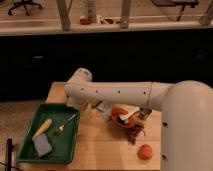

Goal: Place fork in table surface

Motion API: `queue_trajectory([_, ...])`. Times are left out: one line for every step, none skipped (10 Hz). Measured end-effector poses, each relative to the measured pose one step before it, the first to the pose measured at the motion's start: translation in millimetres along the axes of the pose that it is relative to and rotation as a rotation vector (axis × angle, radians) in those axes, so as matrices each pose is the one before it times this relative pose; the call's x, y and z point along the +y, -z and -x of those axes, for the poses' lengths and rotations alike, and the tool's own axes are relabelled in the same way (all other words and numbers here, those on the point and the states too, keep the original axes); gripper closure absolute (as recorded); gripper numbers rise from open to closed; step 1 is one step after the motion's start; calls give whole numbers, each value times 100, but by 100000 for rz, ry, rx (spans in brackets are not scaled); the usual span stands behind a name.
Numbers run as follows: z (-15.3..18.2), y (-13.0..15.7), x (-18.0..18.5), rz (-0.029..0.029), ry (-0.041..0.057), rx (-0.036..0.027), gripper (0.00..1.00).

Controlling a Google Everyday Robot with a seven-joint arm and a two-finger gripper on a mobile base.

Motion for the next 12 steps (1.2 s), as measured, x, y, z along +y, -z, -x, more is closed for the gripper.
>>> queue_trajectory([40, -34, -194, -369, -87, -106, 20])
queue_trajectory([-240, 86, 35, -260, -694, -32, 20])
queue_trajectory([-142, -3, -182, -236, -392, -272, 20])
queue_trajectory([180, 3, -545, -386, 188, -533, 20])
queue_trajectory([90, -43, -429, -241, 167, -440, 20])
queue_trajectory([19, -33, -331, -146, 198, -386, 20])
queue_trajectory([240, -128, -719, -147, 605, -493, 20])
queue_trajectory([408, -217, -928, -180, 839, -569, 20])
queue_trajectory([148, -155, -662, -156, 392, -406, 20])
queue_trajectory([60, -228, -442, -106, 140, -476, 20])
queue_trajectory([197, -220, -532, -276, 237, -603, 20])
queue_trajectory([120, -200, -311, -209, -41, -523, 20])
